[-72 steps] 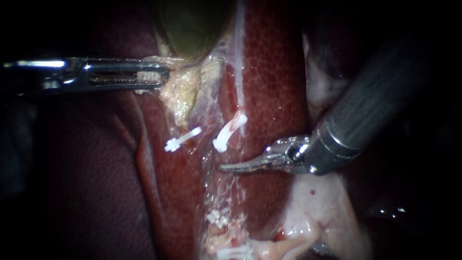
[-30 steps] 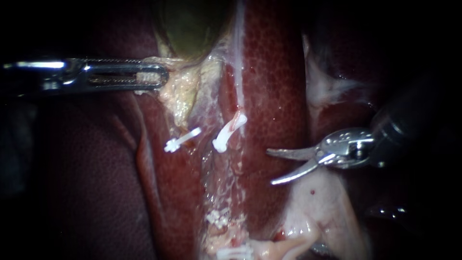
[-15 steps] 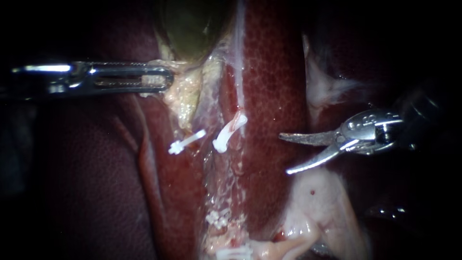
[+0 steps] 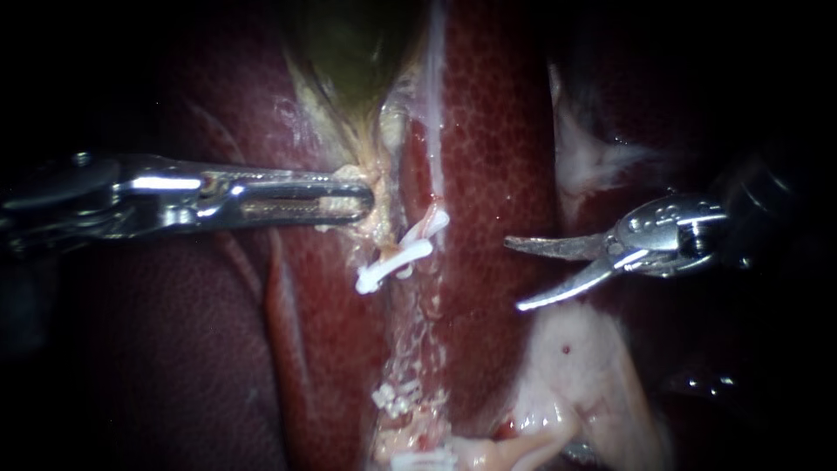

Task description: Go back from the cut right tube

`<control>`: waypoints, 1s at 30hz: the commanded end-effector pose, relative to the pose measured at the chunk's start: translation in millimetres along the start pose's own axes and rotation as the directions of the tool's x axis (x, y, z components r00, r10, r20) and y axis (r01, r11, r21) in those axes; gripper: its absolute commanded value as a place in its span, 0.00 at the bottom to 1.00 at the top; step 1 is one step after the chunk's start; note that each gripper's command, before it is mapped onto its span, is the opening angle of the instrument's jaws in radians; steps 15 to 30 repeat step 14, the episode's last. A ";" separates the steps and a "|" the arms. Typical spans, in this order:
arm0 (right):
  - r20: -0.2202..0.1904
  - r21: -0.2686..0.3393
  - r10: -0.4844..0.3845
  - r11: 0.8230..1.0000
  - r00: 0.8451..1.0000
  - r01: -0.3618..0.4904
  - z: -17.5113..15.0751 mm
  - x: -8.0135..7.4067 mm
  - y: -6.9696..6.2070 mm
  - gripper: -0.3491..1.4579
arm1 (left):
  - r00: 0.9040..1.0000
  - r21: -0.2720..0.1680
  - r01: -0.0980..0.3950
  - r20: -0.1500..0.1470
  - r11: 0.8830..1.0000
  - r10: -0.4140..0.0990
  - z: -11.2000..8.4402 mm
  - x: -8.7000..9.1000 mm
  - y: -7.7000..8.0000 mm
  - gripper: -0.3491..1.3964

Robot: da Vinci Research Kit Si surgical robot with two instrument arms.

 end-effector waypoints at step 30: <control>-0.005 -0.001 0.002 1.000 1.000 -0.002 0.2 0.1 0.2 0.99 | 1.000 0.004 0.002 -0.001 1.000 -0.002 -0.2 -0.3 0.1 0.00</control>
